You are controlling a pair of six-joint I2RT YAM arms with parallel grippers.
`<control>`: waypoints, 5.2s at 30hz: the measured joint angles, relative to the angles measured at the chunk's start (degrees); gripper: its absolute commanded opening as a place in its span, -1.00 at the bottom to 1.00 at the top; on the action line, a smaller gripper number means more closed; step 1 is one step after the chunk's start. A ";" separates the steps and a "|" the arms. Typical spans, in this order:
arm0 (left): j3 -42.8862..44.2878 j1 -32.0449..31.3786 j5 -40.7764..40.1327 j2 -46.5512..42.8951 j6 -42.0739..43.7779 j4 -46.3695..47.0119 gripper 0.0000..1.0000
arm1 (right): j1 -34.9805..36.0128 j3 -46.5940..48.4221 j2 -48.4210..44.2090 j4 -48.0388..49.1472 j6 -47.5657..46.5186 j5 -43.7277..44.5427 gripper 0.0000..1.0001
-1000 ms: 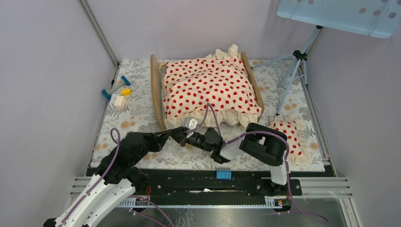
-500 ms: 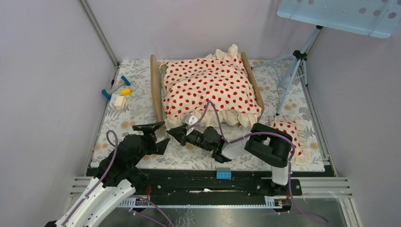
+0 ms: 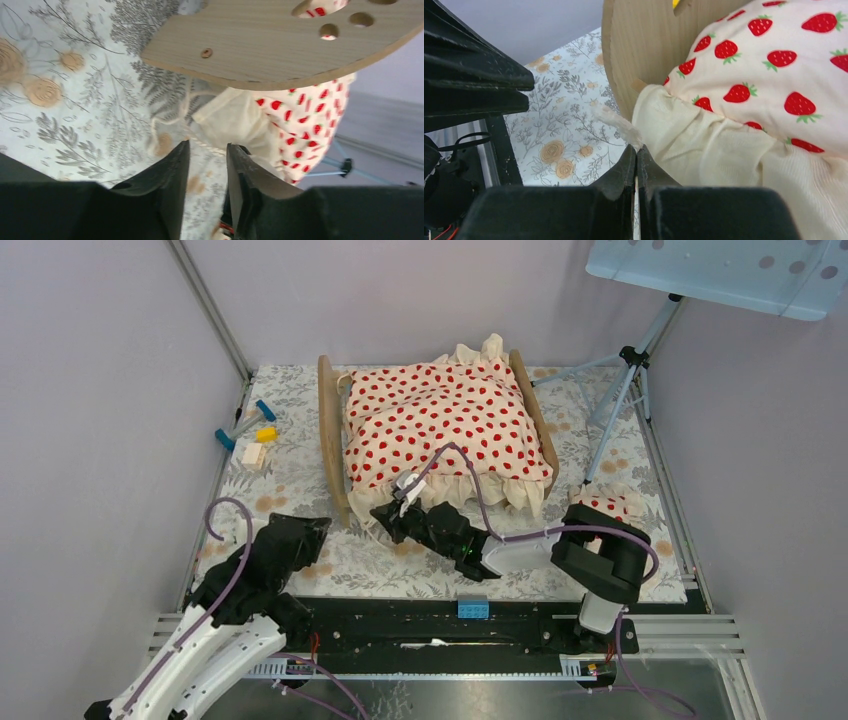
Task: Set up the pet bed
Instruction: Tie the ropes to the bed frame.
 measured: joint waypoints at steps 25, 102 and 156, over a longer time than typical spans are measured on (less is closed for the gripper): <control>-21.33 -0.02 2.64 7.82 7.48 25.90 -0.03 | -0.11 -5.51 -3.17 -3.82 5.95 -4.79 -1.00; -25.62 2.84 1.46 21.16 22.14 54.53 -1.00 | -0.17 -3.76 1.70 -7.26 5.22 -19.06 -1.00; -23.04 3.30 1.31 6.43 27.08 36.30 -1.00 | -3.85 17.38 16.74 -17.68 9.51 -21.92 -1.00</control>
